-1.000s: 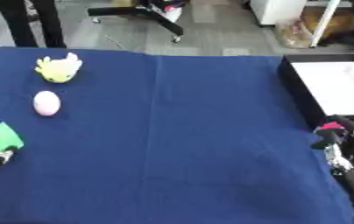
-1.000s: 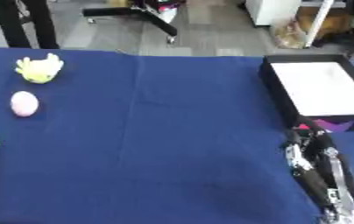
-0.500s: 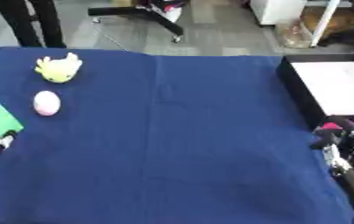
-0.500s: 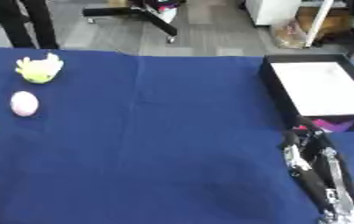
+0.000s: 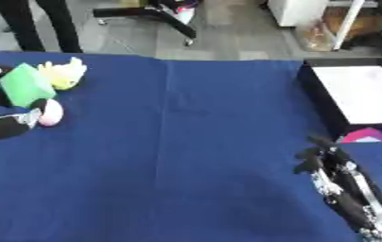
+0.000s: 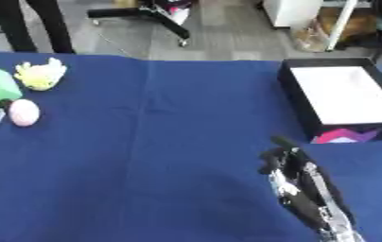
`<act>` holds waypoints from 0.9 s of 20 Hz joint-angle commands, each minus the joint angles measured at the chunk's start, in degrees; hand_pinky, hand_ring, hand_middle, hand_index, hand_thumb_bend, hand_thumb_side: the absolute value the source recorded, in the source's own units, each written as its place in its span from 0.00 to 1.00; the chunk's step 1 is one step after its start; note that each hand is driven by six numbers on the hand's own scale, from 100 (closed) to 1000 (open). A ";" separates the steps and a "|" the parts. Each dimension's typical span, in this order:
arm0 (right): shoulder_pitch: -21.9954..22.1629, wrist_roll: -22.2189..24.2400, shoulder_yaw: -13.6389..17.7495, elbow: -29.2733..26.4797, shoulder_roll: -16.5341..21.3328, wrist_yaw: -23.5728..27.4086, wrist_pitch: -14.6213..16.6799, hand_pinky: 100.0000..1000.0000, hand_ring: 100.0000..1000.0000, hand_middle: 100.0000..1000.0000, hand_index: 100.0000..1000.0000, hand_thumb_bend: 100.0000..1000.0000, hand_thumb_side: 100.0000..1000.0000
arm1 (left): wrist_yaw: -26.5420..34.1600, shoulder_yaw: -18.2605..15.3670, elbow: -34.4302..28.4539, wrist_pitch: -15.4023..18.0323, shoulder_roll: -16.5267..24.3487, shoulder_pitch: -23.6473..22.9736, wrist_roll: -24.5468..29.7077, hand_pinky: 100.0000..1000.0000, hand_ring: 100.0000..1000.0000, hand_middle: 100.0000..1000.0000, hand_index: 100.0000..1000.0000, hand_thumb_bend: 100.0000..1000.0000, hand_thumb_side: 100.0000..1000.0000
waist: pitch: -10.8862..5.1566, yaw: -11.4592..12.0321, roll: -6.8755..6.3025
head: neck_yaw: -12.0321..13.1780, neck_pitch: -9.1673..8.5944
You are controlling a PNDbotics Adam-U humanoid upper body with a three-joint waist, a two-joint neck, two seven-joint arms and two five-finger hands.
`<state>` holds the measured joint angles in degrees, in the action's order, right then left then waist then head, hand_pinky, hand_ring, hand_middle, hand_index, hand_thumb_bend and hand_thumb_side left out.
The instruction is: Pick up the objects with one hand, pass them to the other hand, and then place them into the box on the other side of the table.
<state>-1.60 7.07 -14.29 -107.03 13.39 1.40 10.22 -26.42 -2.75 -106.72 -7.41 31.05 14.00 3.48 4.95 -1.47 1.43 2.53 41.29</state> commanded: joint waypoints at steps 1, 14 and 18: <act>-1.85 2.67 -3.71 -2.67 3.22 2.72 -1.65 0.63 0.50 0.57 0.88 0.00 0.49 | 2.58 3.54 -4.56 2.44 -0.11 3.29 2.28 0.45 0.31 0.19 0.49 0.00 0.03 | -0.37 0.34 -0.22 | -1.05 -0.12; -8.35 14.95 -19.67 -2.16 8.44 15.00 -8.81 0.63 0.51 0.57 0.89 0.00 0.51 | 6.85 17.35 -3.19 6.58 1.21 9.84 11.44 0.48 0.32 0.20 0.51 0.00 0.05 | -0.52 0.96 -0.06 | -1.65 0.37; -9.48 18.09 -18.91 -1.89 9.42 19.00 -10.86 0.62 0.50 0.56 0.91 0.00 0.52 | 6.78 19.37 -2.68 6.93 1.93 10.71 13.28 0.49 0.33 0.20 0.51 0.00 0.05 | -0.47 0.96 0.02 | -1.45 0.62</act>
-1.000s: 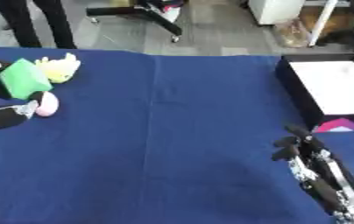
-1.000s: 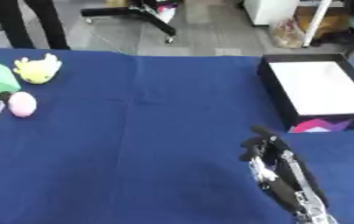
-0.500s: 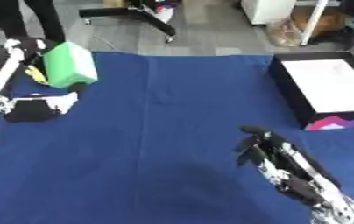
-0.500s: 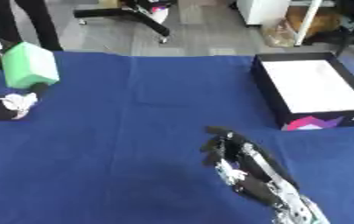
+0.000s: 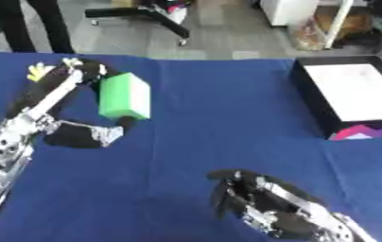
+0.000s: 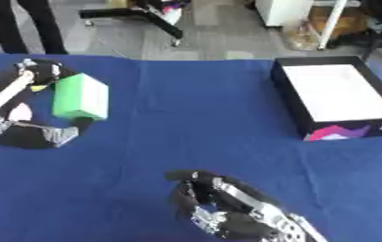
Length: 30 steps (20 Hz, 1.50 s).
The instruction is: Pick up the objects with one hand, pass them to the other hand, and then place them into the box on the other side of the table.
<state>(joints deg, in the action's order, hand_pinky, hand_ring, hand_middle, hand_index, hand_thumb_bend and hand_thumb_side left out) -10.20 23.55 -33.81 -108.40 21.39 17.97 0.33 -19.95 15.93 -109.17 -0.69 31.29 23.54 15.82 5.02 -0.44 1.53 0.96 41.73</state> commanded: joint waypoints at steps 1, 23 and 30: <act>-1.05 1.84 0.99 -0.59 1.64 3.49 -1.58 0.62 0.50 0.56 0.91 0.00 0.52 | 0.28 1.01 -0.05 0.28 1.74 1.18 1.22 0.49 0.33 0.20 0.51 0.00 0.05 | -0.54 -0.08 -0.06 | 0.15 0.23; -5.67 -5.80 5.65 -4.21 4.63 -14.62 -8.39 0.61 0.49 0.56 0.97 0.00 0.51 | 3.11 4.19 0.74 -0.05 2.89 0.89 3.75 0.48 0.33 0.21 0.51 0.00 0.04 | -0.78 -0.82 -0.05 | -2.16 0.15; -8.12 -10.14 5.27 -1.35 3.33 -21.84 -7.98 0.61 0.49 0.57 0.98 0.00 0.46 | 3.45 4.56 0.40 -0.66 4.11 1.94 3.71 0.48 0.33 0.21 0.52 0.00 0.04 | -0.82 -0.86 -0.11 | -1.73 0.37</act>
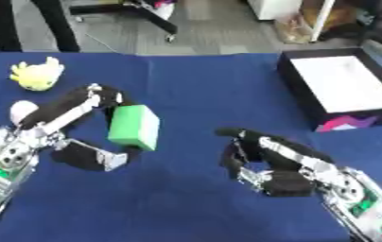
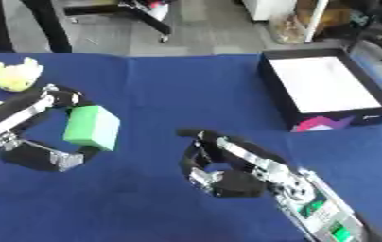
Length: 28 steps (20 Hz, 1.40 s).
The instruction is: Pick up the objects with one hand, pass them to the other hand, and then place them into the box on the other side of the table.
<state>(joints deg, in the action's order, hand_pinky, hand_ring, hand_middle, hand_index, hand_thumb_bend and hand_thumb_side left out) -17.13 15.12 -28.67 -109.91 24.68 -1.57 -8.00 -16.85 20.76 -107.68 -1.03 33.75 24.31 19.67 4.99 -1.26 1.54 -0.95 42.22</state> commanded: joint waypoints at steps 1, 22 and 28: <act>-1.49 -2.44 0.05 0.39 -0.10 -3.24 0.56 0.62 0.49 0.57 0.98 0.00 0.46 | 0.32 -0.29 -1.13 -0.45 1.70 1.30 -0.27 0.48 0.33 0.21 0.52 0.00 0.04 | -0.79 -0.03 -0.13 | 0.23 -0.13; -2.07 2.22 -7.49 3.51 -1.85 -12.58 6.91 0.61 0.48 0.55 0.96 0.00 0.56 | -2.47 2.50 1.38 0.98 3.51 5.98 -2.74 0.53 0.35 0.23 0.54 0.00 0.06 | -0.68 0.65 -0.27 | 0.24 -0.16; -1.31 7.94 -8.91 0.78 -0.85 -6.73 5.95 0.61 0.48 0.55 0.93 0.00 0.59 | -2.68 3.52 0.96 2.58 3.73 7.09 -4.23 0.55 0.35 0.23 0.54 0.00 0.07 | -0.69 0.74 -0.22 | 0.17 -0.10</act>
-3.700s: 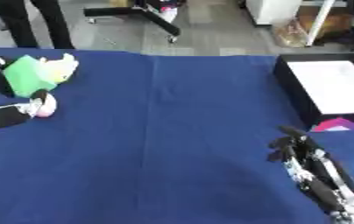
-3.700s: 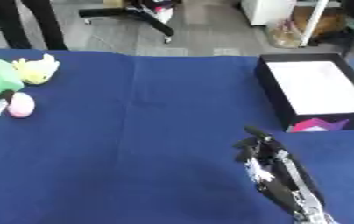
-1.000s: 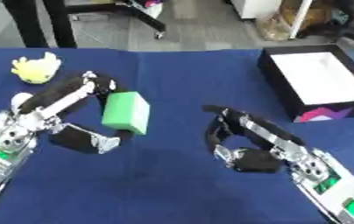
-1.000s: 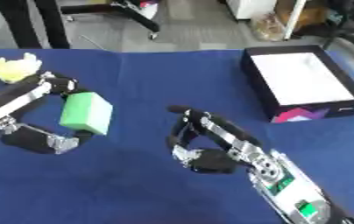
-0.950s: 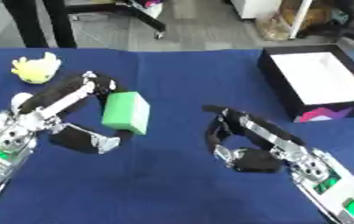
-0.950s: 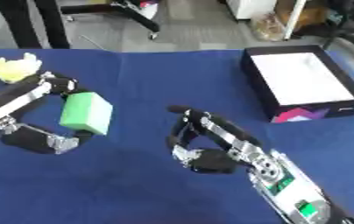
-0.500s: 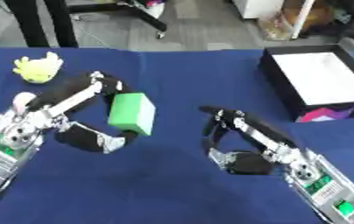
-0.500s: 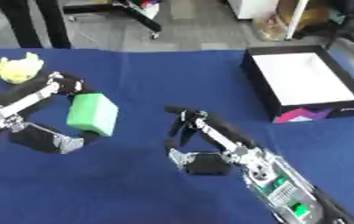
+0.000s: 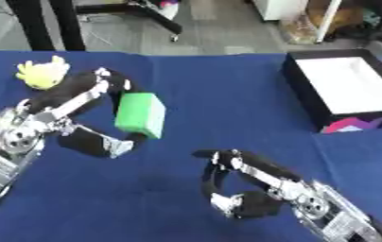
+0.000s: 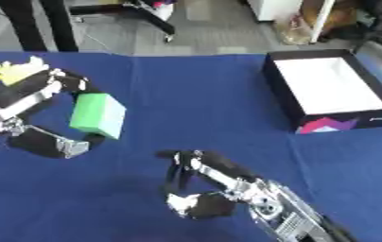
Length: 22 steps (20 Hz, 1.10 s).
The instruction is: Pick up the objects with one hand, pass them to the other hand, and then place them into the box on the other side of the table.
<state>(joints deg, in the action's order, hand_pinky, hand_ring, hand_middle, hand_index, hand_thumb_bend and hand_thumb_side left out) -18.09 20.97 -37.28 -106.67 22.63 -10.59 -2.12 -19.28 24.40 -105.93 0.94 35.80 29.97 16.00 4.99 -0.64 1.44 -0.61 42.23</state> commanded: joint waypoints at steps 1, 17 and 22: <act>-0.36 3.04 -0.65 -3.51 1.63 3.24 0.58 0.61 0.48 0.55 0.92 0.00 0.59 | -0.35 -0.10 -0.78 0.83 1.69 1.59 -0.57 0.55 0.35 0.23 0.54 0.00 0.07 | -0.68 0.14 -0.09 | -0.13 -0.15; -15.36 1.86 15.73 -7.92 4.31 1.61 13.91 0.78 0.69 0.73 0.93 0.18 0.14 | 9.76 0.71 8.52 -2.78 -3.19 -0.12 1.17 0.46 0.35 0.22 0.53 0.00 0.02 | -1.22 -1.11 0.06 | 0.93 0.64; -15.54 -7.25 19.15 -7.92 6.11 -16.64 31.70 0.92 0.83 0.84 0.96 0.31 0.13 | 12.96 1.72 9.78 -3.24 -3.97 -0.05 2.83 0.45 0.34 0.22 0.52 0.00 0.01 | -1.04 -1.32 0.05 | 0.97 0.41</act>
<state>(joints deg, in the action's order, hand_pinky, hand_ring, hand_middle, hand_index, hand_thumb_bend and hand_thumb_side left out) -33.11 16.04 -19.60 -113.45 27.28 -22.06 24.31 -7.18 26.22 -95.76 -2.27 31.48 29.15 18.39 4.68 -1.84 1.59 0.24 42.75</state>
